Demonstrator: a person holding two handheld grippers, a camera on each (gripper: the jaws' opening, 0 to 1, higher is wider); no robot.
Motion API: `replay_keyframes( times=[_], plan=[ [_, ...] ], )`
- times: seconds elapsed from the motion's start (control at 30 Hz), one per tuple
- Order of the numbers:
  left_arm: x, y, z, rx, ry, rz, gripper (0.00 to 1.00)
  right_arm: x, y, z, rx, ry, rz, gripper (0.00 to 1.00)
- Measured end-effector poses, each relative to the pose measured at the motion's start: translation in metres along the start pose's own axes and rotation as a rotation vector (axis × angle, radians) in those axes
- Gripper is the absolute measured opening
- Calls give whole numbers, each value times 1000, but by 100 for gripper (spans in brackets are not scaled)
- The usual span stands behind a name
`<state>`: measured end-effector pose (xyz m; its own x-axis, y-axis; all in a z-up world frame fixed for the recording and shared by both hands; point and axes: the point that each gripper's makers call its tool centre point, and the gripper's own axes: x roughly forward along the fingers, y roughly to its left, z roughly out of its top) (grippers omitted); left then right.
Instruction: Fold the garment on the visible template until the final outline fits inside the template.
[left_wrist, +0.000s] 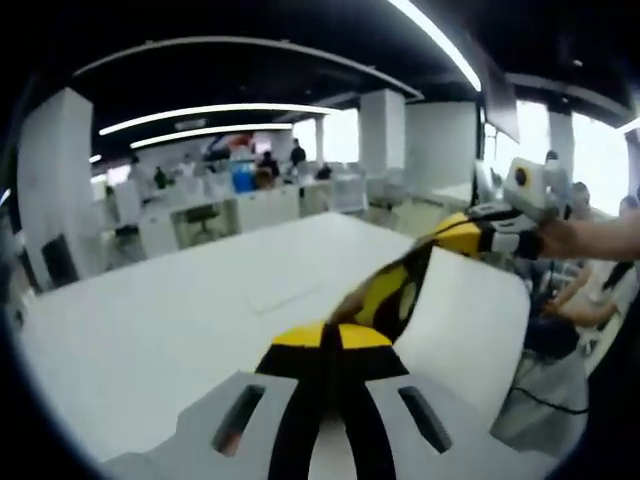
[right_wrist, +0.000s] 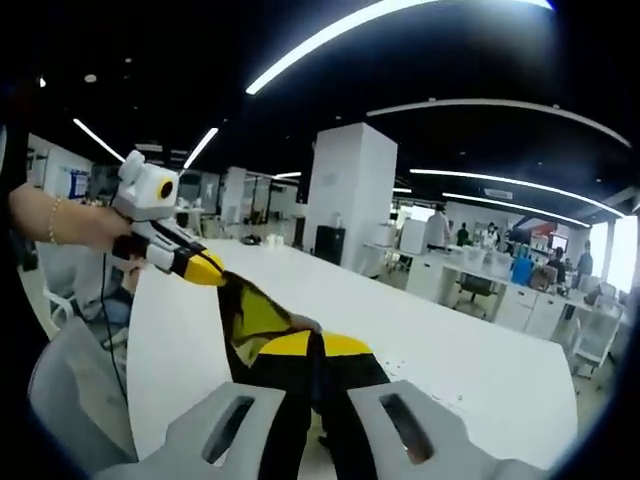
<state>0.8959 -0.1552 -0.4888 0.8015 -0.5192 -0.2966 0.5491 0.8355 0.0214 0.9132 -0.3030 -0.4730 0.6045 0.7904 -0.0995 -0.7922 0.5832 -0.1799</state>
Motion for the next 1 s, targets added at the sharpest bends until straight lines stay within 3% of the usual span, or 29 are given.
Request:
replay_keyframes(
  times=[0.37, 0.73, 1.0],
  plan=[
    [-5, -7, 52, 31, -94, -26, 0, -17, -16, 35, -2, -79, -58, 1],
    [-19, -18, 106, 57, -204, -52, 0, -37, -27, 84, -21, -192, -110, 1],
    [-32, -23, 132, 65, -265, -63, 0, -47, -30, 121, -51, -264, -129, 1]
  ],
)
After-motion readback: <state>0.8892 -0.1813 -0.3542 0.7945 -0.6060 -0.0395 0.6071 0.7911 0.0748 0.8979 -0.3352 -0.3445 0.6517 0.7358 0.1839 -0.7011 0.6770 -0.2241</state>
